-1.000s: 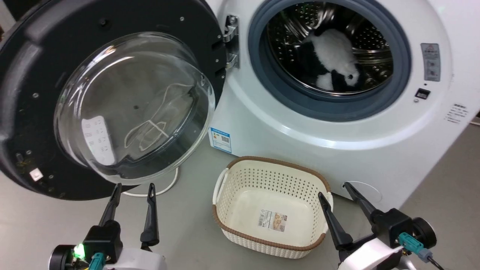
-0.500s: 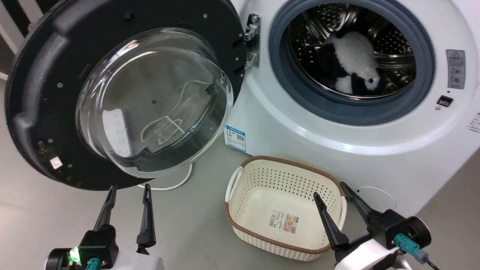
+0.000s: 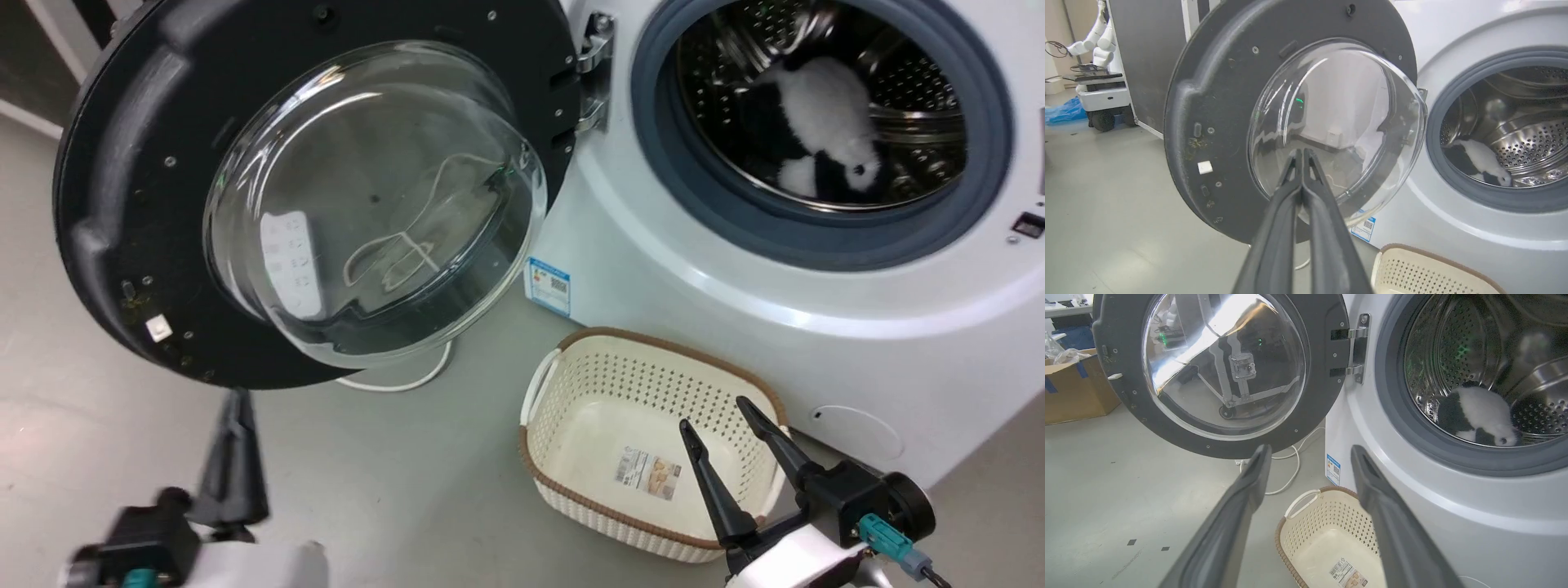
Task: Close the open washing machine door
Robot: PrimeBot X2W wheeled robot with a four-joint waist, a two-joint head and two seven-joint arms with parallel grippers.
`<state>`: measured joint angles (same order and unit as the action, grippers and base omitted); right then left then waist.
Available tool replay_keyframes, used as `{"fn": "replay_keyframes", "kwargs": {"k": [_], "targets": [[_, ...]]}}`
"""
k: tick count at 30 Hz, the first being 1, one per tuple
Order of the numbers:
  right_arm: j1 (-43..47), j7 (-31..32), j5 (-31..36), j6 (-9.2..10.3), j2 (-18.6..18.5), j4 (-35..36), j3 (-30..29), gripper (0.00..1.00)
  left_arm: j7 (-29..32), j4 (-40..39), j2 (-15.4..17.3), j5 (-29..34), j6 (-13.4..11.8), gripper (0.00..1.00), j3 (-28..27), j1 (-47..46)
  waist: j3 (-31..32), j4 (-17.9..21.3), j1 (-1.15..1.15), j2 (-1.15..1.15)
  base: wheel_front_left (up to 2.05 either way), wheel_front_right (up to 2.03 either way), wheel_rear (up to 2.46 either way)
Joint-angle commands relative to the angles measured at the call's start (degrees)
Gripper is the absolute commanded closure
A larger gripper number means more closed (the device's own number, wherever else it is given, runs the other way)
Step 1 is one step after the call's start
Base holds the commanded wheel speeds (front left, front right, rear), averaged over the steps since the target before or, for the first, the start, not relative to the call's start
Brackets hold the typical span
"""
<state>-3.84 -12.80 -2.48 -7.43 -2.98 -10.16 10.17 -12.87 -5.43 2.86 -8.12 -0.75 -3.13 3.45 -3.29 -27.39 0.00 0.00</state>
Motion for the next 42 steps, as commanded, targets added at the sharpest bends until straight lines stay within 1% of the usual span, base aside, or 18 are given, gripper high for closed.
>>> {"fn": "replay_keyframes", "kwargs": {"k": [1,5,8,10,11,12,13,14,15,16,19,20,22,24,28,32,33,42], "targets": [[-0.76,-0.33,0.36,-0.05,0.09,-0.05,0.21,0.00,-0.66,-1.87,0.05,-0.27,0.50,1.00,-0.82,-1.00,-0.86,-0.73,0.00,0.00,0.00,0.00,0.00],[-0.66,0.07,0.90,-0.05,0.09,0.30,0.10,0.00,-1.01,-4.27,0.04,-1.72,1.84,1.00,-2.17,-2.43,-1.77,-1.41,0.00,0.00,0.00,0.00,0.00],[-0.11,0.40,1.61,-0.05,0.10,1.21,-0.51,0.00,-1.37,-5.92,0.03,-5.68,3.30,1.00,-5.60,-4.83,-2.62,-2.07,0.00,0.00,0.00,0.00,0.00],[0.98,1.25,3.15,-0.06,0.10,3.56,-2.02,0.00,-1.97,-4.17,1.18,-15.40,6.11,1.00,-14.35,-12.09,-4.67,-2.82,0.00,0.00,0.00,0.00,0.00],[0.98,1.25,3.15,-0.06,0.10,3.56,-2.02,0.00,-1.97,-4.17,1.18,-15.40,6.11,1.00,-14.35,-12.09,-4.67,-2.82,0.00,0.00,0.00,0.00,0.00],[0.83,1.80,3.82,-0.06,0.09,4.59,-1.70,0.00,-0.49,-0.71,3.86,-20.69,6.57,1.00,-18.08,-15.67,-6.03,-2.11,0.00,0.00,0.00,0.00,0.00],[0.83,1.80,3.82,-0.06,0.09,4.59,-1.70,0.00,-0.49,-0.71,3.86,-20.69,6.57,1.00,-18.08,-15.67,-6.03,-2.11,0.00,0.00,0.00,0.00,0.00],[0.69,2.12,4.11,-0.06,-0.01,5.11,-1.62,0.00,1.16,1.13,5.20,-23.85,6.70,1.00,-19.78,-17.92,-6.74,-1.70,0.00,0.00,0.00,0.00,0.00],[0.36,2.60,4.42,-0.06,-0.37,6.01,-1.76,0.00,5.42,5.38,7.85,-30.13,6.67,1.00,-22.95,-22.63,-7.98,-1.07,0.00,0.00,0.00,0.00,0.00],[0.36,2.60,4.42,-0.06,-0.37,6.01,-1.76,0.00,5.42,5.38,7.85,-30.13,6.67,1.00,-22.95,-22.63,-7.98,-1.07,0.00,0.00,0.00,0.00,0.00],[-0.13,3.06,4.64,-0.06,-0.89,6.86,-1.59,0.00,12.47,12.91,12.55,-37.52,5.62,1.00,-26.63,-29.22,-9.60,-0.03,0.00,0.00,0.00,0.00,0.00],[-0.64,3.28,4.70,-0.06,-1.35,7.32,-0.87,0.00,19.53,21.12,16.75,-43.95,3.75,1.00,-29.53,-35.04,-10.83,1.03,0.00,0.00,0.00,0.00,0.00],[-1.01,3.42,4.67,-0.06,-1.58,7.45,-0.50,0.00,22.94,25.94,19.64,-46.30,2.81,1.00,-30.76,-37.81,-11.48,1.73,0.00,0.00,0.00,0.00,0.00],[-1.38,3.38,4.54,-0.06,-1.85,7.48,-0.38,0.00,30.61,34.38,22.64,-52.89,0.63,1.00,-33.48,-42.82,-12.14,2.76,0.00,0.00,0.00,0.00,0.00],[-1.44,3.30,4.48,-0.06,-2.18,7.38,-0.29,0.00,37.17,40.88,25.27,-55.83,-0.69,1.00,-33.71,-45.03,-12.56,3.32,0.00,0.00,0.00,0.00,0.00],[-1.79,3.31,4.48,-0.06,-2.41,7.46,0.07,0.00,39.60,45.69,26.44,-57.08,-1.42,1.00,-34.06,-46.22,-13.21,3.88,0.00,0.00,0.00,0.00,0.00],[-2.00,3.39,4.51,-0.06,-2.49,7.62,0.24,0.00,43.82,48.18,26.58,-58.52,-0.80,1.00,-33.44,-46.53,-13.79,4.20,0.00,0.00,0.00,0.00,0.00],[-1.88,3.51,4.43,-0.06,-2.60,7.57,0.03,0.00,52.17,51.06,26.46,-62.36,2.53,1.00,-33.30,-46.10,-14.04,4.98,0.00,0.00,0.00,0.00,0.00]]}}
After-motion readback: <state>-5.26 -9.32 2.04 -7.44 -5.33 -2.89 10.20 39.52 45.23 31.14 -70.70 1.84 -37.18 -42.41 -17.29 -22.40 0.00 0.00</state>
